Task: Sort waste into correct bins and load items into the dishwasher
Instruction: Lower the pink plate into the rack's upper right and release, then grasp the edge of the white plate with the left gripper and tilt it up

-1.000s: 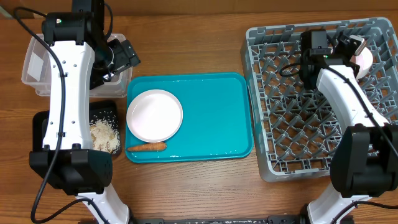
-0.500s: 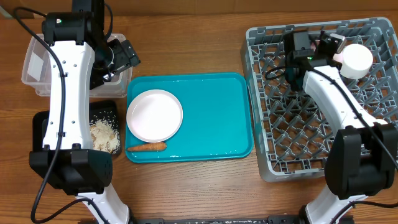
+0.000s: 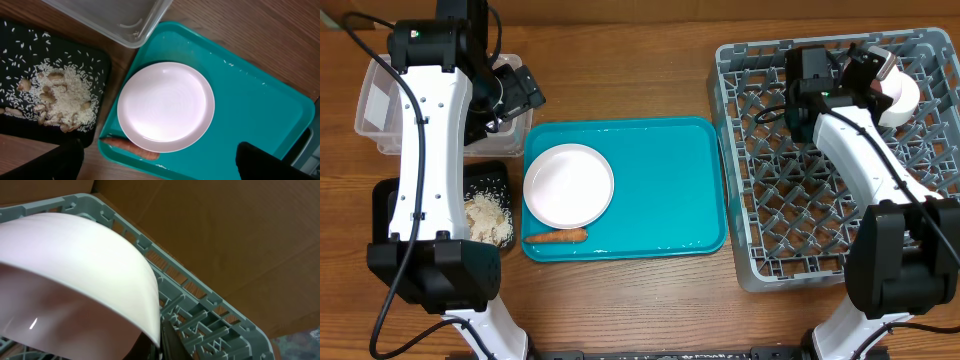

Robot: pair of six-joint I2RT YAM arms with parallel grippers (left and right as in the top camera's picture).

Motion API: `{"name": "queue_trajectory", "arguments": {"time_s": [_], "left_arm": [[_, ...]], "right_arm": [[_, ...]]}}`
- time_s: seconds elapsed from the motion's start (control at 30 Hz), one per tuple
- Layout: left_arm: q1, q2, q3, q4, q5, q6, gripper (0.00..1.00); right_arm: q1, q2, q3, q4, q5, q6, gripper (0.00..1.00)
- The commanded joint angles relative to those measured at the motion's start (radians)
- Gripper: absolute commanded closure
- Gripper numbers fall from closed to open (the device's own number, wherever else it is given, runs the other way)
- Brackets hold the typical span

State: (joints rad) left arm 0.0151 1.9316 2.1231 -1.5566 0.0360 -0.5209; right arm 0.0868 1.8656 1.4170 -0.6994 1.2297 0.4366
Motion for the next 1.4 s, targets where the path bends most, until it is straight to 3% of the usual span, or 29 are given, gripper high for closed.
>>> {"name": "queue_trajectory", "arguments": {"time_s": [0.0, 0.57, 0.67, 0.73, 0.87, 1.03, 1.17, 1.23, 1.37], "left_arm": [[0.003, -0.016, 0.018, -0.003, -0.014, 0.013, 0.02], [0.003, -0.016, 0.018, -0.002, -0.014, 0.012, 0.02], [0.003, -0.016, 0.018, -0.002, -0.014, 0.012, 0.01], [0.003, -0.016, 0.018, -0.002, -0.014, 0.012, 0.00], [0.003, -0.016, 0.018, -0.002, -0.014, 0.012, 0.00], [0.003, -0.016, 0.018, -0.008, -0.014, 0.013, 0.00], [0.002, -0.016, 0.006, -0.030, -0.014, 0.013, 0.00], [-0.010, -0.014, -0.025, -0.045, -0.014, 0.013, 0.00], [-0.050, -0.013, -0.125, -0.017, -0.007, 0.012, 0.03]], "right_arm": [[0.000, 0.001, -0.004, 0.002, -0.028, 0.003, 0.96], [0.036, 0.078, -0.004, -0.145, -0.064, 0.009, 0.96], [0.057, 0.078, -0.004, -0.214, -0.116, 0.009, 0.83], [0.080, 0.077, -0.004, -0.274, -0.203, 0.009, 0.65], [0.107, 0.061, -0.003, -0.304, -0.331, 0.010, 0.51], [0.110, -0.035, 0.037, -0.303, -0.437, 0.003, 0.24], [0.108, -0.132, 0.105, -0.285, -0.639, -0.126, 0.14], [0.108, -0.189, 0.135, -0.241, -0.872, -0.266, 0.09], [0.108, -0.222, 0.136, -0.220, -1.138, -0.356, 0.12]]}}
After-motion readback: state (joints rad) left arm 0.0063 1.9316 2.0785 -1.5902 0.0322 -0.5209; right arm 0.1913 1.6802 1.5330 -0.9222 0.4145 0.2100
